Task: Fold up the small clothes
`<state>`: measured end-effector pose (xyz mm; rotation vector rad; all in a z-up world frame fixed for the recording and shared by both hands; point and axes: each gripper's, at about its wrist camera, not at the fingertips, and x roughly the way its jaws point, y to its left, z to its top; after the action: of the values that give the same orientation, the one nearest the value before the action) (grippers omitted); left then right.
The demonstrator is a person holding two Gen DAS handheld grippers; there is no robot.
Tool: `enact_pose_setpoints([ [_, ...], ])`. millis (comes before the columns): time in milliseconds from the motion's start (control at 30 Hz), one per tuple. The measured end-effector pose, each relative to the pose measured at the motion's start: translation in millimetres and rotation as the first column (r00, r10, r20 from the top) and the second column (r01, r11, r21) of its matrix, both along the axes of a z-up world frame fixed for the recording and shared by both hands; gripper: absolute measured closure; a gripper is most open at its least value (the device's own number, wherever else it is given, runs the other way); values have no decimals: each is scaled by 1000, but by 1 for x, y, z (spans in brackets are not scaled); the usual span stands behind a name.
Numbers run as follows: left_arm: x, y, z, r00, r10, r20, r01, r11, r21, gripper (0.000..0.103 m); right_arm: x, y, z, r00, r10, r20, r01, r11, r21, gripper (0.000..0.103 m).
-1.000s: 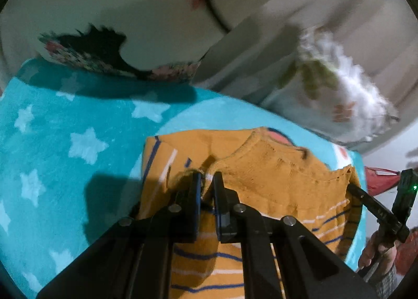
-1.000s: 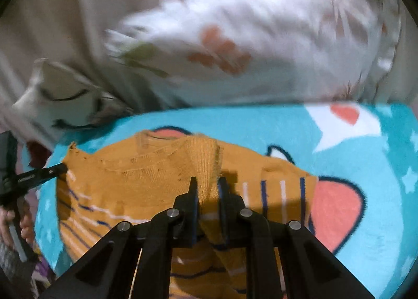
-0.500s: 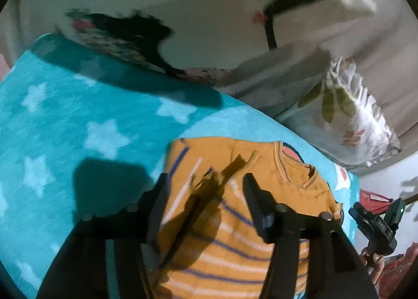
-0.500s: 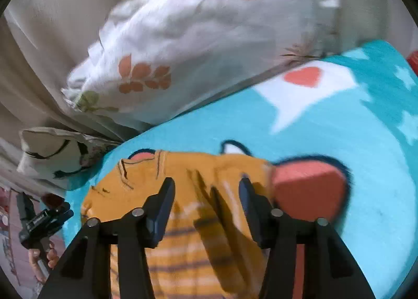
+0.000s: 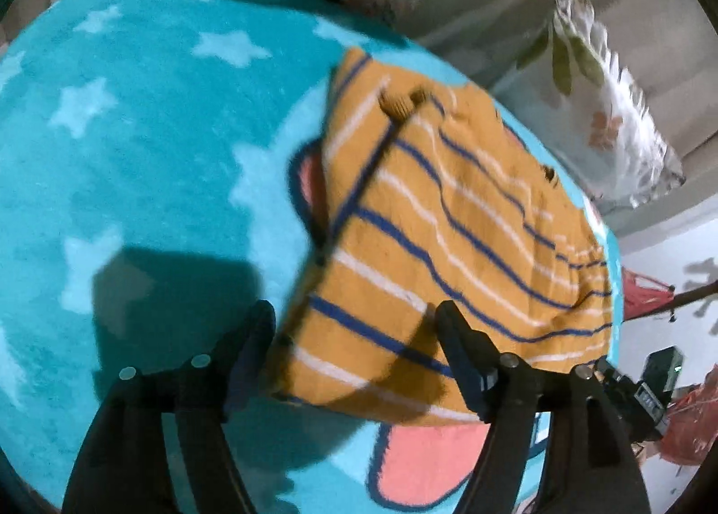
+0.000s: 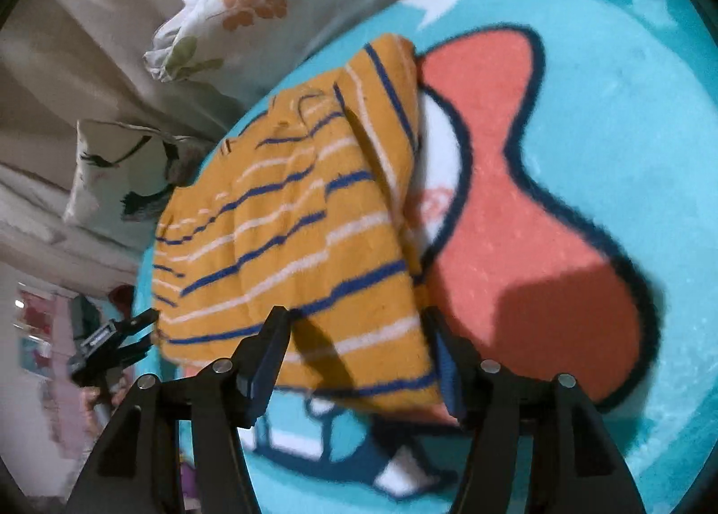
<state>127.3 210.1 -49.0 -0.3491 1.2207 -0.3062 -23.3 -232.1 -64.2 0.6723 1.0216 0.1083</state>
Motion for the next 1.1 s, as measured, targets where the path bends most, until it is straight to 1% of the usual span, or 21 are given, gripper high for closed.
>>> enact_pose_setpoints([
  [33, -1, -5, -1, 1000, 3, 23, -4, 1000, 29, 27, 4, 4, -1, 1000, 4, 4, -4, 1000, -17, 39],
  [67, -1, -10, 0, 999, 3, 38, -5, 998, 58, 27, 8, 4, -4, 1000, 1, 1, -1, 1000, -3, 47],
  [100, 1, -17, 0, 1000, -6, 18, 4, 995, 97, 31, 12, 1, -7, 1000, 5, -8, -5, 999, 41, 82],
  [133, 2, -21, 2, 1000, -7, 9, 6, 992, 122, 63, 17, -4, -11, 999, 18, -27, -15, 994, 107, 89],
  [167, 2, -24, 5, 1000, -10, -12, 11, 991, 136, 82, 18, -13, -8, 999, 9, -32, -5, 991, 134, 91],
  [200, -1, -24, 11, 999, 0, -39, 5, 992, 128, 90, 17, -19, -3, 1000, 12, -22, -9, 991, 136, 94],
  [300, -11, -16, 30, 999, 38, -28, -35, 994, 108, 90, 12, -36, 12, 1000, 4, 0, -4, 989, 147, 95],
  [367, -13, -10, 29, 997, 71, -36, -65, 988, 139, 89, 10, -43, 12, 1000, 0, -16, 1, 994, 106, 95],
  [400, -13, -4, 23, 993, 103, -48, -95, 984, 152, 86, 11, -44, 7, 999, 2, -37, 2, 996, 92, 92],
  [433, -11, 1, 19, 990, 129, -61, -118, 981, 151, 79, 12, -45, 2, 998, -2, -62, 7, 996, 86, 91],
  [467, -12, 7, 13, 983, 163, -80, -151, 978, 144, 75, 12, -48, -4, 996, -13, -89, 21, 996, 91, 89],
  [500, -14, 14, 10, 975, 199, -96, -187, 975, 117, 71, 10, -51, -5, 996, -23, -90, 33, 994, 104, 85],
  [567, -22, 23, 13, 969, 234, -85, -227, 971, 81, 66, 2, -56, 6, 997, -52, -49, 57, 992, 112, 84],
  [633, -33, 26, 22, 967, 252, -46, -245, 963, 115, 58, 0, -57, 24, 998, -62, -7, 62, 997, 54, 84],
  [667, -38, 27, 27, 966, 259, -24, -253, 958, 138, 57, 2, -54, 38, 999, -48, 25, 48, 999, 6, 84],
  [767, -53, 30, 37, 962, 274, 23, -273, 946, 172, 54, 15, -33, 67, 994, 29, 108, -21, 997, -73, 84],
  [833, -60, 26, 44, 959, 278, 53, -283, 941, 186, 49, 24, -15, 74, 987, 91, 130, -79, 992, -96, 83],
  [867, -64, 23, 46, 959, 274, 64, -282, 940, 193, 49, 33, 0, 74, 982, 138, 131, -124, 986, -107, 82],
  [967, -69, 15, 51, 965, 247, 88, -261, 940, 222, 49, 58, 38, 71, 968, 224, 114, -204, 964, -170, 82],
  [1033, -75, 10, 55, 969, 223, 108, -244, 938, 247, 49, 75, 57, 66, 960, 262, 100, -238, 950, -202, 82],
  [1100, -77, 6, 58, 972, 201, 124, -228, 937, 265, 48, 94, 72, 53, 958, 280, 66, -256, 935, -247, 82],
])
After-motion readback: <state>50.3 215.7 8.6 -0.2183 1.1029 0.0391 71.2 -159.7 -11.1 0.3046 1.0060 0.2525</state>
